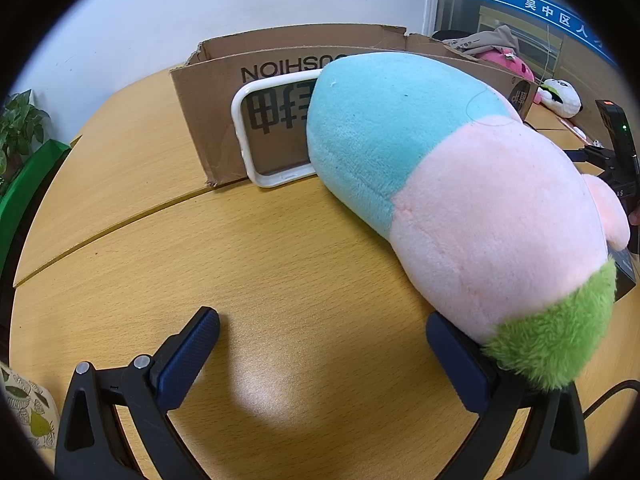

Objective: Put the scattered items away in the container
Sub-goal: 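Move the left tool to the pig plush and close its fingers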

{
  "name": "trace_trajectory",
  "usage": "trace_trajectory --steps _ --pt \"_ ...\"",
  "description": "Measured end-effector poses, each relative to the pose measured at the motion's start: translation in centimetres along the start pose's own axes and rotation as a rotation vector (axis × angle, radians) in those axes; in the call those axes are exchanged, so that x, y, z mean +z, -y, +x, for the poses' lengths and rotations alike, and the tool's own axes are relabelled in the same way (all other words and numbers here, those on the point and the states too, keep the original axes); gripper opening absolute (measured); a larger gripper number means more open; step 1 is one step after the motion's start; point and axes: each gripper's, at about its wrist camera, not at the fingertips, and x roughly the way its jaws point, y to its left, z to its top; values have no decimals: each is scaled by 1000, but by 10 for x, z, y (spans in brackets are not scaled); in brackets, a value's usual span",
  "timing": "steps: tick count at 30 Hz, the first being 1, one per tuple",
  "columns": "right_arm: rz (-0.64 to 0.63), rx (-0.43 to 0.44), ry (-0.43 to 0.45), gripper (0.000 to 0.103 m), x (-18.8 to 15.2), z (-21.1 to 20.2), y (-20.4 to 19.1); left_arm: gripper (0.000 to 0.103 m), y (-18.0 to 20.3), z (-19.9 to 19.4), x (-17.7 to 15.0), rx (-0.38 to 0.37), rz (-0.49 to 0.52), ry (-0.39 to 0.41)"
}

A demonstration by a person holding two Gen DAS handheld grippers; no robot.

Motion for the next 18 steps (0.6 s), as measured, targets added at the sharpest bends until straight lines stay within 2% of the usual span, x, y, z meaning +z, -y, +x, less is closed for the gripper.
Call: trace_trajectory --steps 4,9,11,14,18 --pt "24 -20 -25 103 -6 -5 3 102 -2 -20 -8 99 -65 29" --pt "4 -129 -29 103 -18 -22 1 102 -4 -78 -12 103 -198 179" --pt "-19 -148 -19 103 -22 -31 -4 102 -2 -97 -11 109 -232 215" --pt "-36 -159 4 103 -25 -43 -10 102 1 -115 -8 116 -242 245" --pt "-21 -143 42 103 -23 -57 -18 102 11 -117 4 116 -245 235"
